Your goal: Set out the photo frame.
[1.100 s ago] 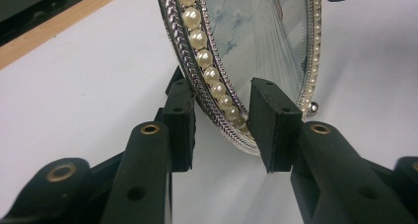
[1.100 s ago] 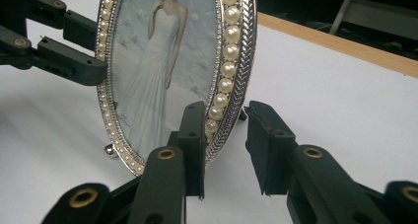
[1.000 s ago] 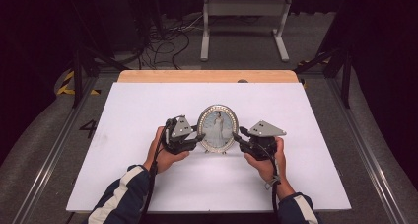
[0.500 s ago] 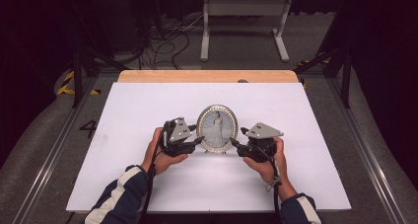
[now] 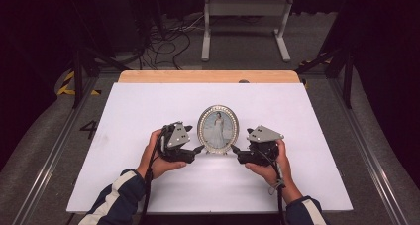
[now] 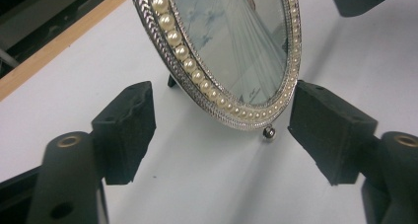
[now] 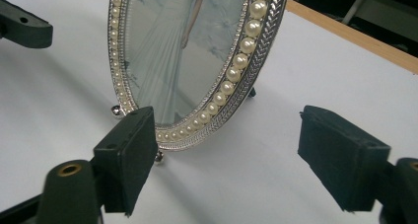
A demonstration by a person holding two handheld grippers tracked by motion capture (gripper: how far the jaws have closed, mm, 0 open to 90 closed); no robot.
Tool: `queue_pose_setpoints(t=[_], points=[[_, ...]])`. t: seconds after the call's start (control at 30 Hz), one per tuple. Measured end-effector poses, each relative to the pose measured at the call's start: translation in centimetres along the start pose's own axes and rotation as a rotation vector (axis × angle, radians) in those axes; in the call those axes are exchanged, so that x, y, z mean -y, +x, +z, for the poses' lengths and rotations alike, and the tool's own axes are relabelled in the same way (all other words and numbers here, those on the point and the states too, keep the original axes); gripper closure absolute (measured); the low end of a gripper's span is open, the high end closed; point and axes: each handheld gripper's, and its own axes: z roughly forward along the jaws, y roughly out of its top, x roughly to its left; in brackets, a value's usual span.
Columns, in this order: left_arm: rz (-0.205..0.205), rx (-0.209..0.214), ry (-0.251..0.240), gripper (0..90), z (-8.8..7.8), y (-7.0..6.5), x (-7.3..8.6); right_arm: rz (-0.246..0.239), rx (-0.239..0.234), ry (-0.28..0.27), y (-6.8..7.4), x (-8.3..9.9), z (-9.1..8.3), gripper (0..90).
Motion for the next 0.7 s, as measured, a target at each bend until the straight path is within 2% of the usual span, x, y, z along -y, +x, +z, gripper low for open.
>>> queue_pose_setpoints(t=[0.13, 0.33, 0.43, 0.53, 0.7], points=[[0.007, -0.026, -0.008, 19.7, -0.4, -0.2, 0.2, -0.016, -0.002, 0.007, 0.0, 0.3, -0.1, 20.6], [0.023, -0.032, -0.009, 16.0, -0.8, -0.5, 0.7, -0.029, 0.018, 0.02, -0.3, 0.8, -0.5, 17.8], [0.017, -0.03, -0.006, 15.3, -0.9, -0.5, 0.9, -0.026, 0.017, 0.023, -0.4, 1.0, -0.6, 17.4], [0.012, -0.038, 0.001, 14.7, -1.1, -0.4, 1.1, -0.049, 0.019, 0.035, -0.4, 1.3, -0.6, 17.0], [-0.005, -0.051, -0.004, 11.8, -1.9, -0.2, 1.9, -0.058, 0.015, 0.036, -0.5, 1.5, -1.1, 15.9]])
